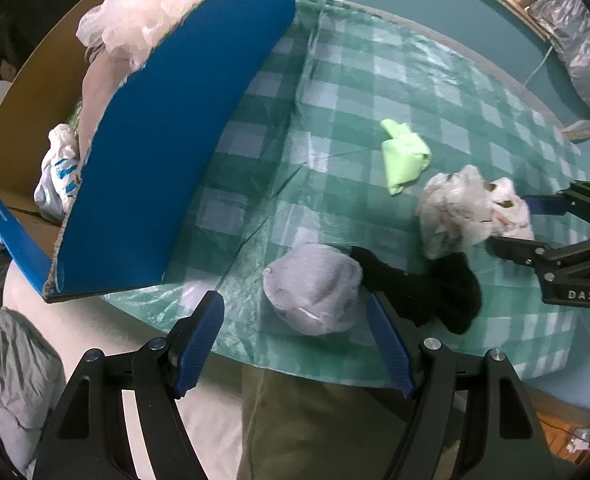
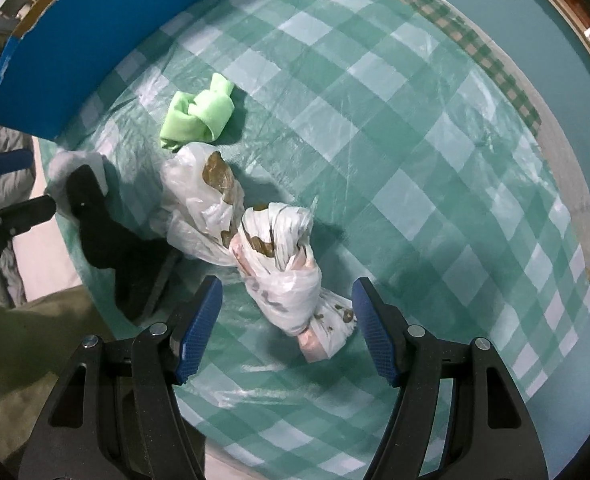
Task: Organize soft objects
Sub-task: 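Grasp the white bag with brown print with the right tool while the left tool grasps the grey sock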
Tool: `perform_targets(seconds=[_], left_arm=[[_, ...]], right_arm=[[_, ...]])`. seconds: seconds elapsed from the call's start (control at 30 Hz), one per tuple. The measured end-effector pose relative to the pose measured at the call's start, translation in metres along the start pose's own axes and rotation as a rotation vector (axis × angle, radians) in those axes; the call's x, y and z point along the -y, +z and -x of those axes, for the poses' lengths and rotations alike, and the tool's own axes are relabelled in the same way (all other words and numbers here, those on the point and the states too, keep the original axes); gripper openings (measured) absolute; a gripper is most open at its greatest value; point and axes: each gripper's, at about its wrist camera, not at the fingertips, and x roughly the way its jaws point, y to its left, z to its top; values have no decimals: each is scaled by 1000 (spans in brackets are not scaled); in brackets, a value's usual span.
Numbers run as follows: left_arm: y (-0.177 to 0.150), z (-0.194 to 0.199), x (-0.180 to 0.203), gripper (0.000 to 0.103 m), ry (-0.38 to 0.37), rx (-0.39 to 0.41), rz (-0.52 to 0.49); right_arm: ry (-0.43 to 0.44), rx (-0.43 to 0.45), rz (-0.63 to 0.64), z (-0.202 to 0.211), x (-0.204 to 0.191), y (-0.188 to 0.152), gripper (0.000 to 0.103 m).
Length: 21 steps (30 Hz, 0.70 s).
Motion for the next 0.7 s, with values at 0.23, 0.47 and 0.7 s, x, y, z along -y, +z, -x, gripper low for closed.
perform_targets(seconds=[0.23, 0.47, 0.7], left_arm=[[1, -17, 0, 75, 0, -23, 7], [10, -32, 8, 75, -11, -31, -33], [16, -37, 16, 57, -47, -28, -67]], right_arm=[[-14, -1, -3, -12, -2, 3, 61], [-7, 4, -33, -14, -1, -2, 32], [18, 57, -101, 1, 12, -9, 30]])
